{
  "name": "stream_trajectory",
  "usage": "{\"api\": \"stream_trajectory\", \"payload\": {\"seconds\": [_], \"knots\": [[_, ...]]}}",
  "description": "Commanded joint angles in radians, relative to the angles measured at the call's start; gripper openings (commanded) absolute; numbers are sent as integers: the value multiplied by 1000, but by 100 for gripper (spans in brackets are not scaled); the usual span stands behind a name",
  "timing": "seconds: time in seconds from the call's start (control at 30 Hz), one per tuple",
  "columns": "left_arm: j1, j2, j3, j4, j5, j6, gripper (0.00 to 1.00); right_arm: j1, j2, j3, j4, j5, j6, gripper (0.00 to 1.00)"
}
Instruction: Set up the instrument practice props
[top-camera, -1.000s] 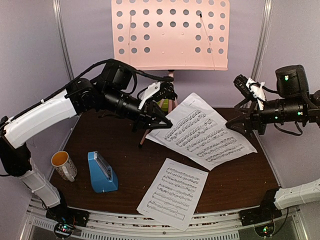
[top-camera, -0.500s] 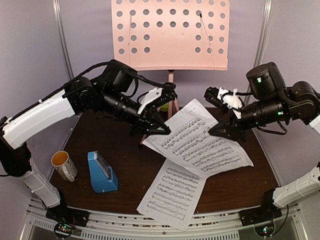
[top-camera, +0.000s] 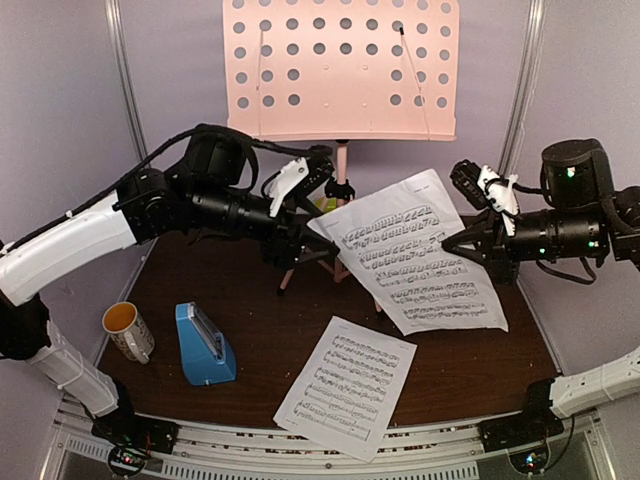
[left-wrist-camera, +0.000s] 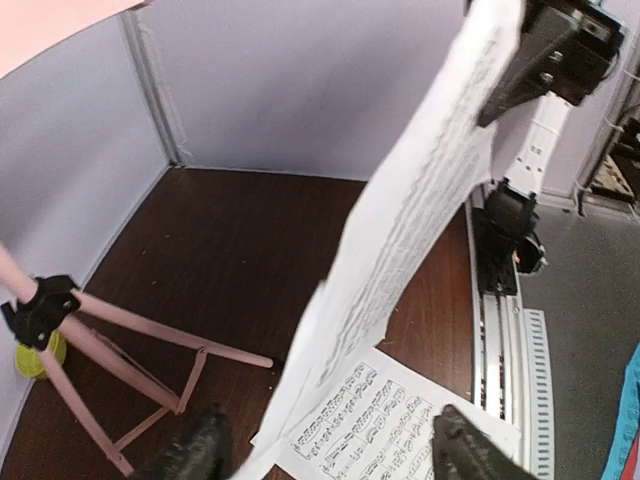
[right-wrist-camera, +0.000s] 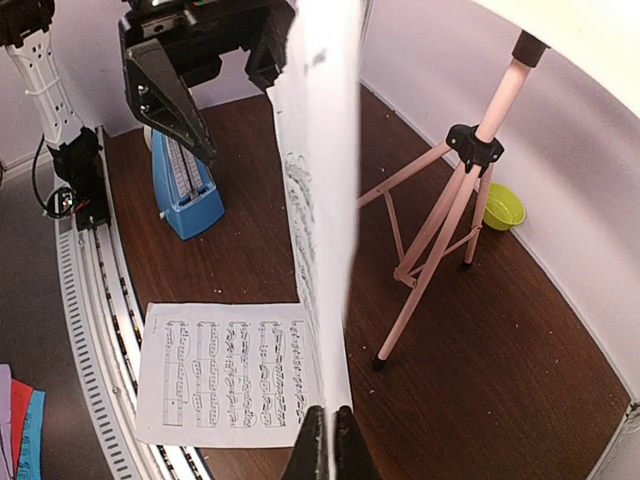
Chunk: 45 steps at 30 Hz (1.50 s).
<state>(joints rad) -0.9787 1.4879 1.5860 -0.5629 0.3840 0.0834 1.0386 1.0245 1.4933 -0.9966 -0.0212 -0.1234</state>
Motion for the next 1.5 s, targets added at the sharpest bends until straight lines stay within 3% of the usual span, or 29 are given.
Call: {"api": "stream_trajectory", "payload": {"seconds": [0.0, 0.1, 0.27, 0.53, 0.87, 1.13, 1.47], "knots": [[28, -65, -68, 230, -142, -156, 80, 6, -36, -56, 113, 21, 71, 0], [37, -91, -99, 287, -236, -212, 97, 6, -84, -117, 180, 18, 122, 0], [60, -117, -108, 301, -298, -266, 98, 7, -163, -203, 284, 18, 184, 0], [77, -166, -165, 306, -335, -319, 98, 6, -190, -173, 251, 55, 127, 0], [89, -294, -392, 476, -182, -328, 92, 6, -173, -98, 256, 14, 62, 0], [87, -263, -281, 381, -192, -245, 86, 7, -135, 5, 286, 31, 77, 0], [74, -187, 42, 205, -459, -224, 77, 4, 67, 287, 353, 118, 61, 0]]}}
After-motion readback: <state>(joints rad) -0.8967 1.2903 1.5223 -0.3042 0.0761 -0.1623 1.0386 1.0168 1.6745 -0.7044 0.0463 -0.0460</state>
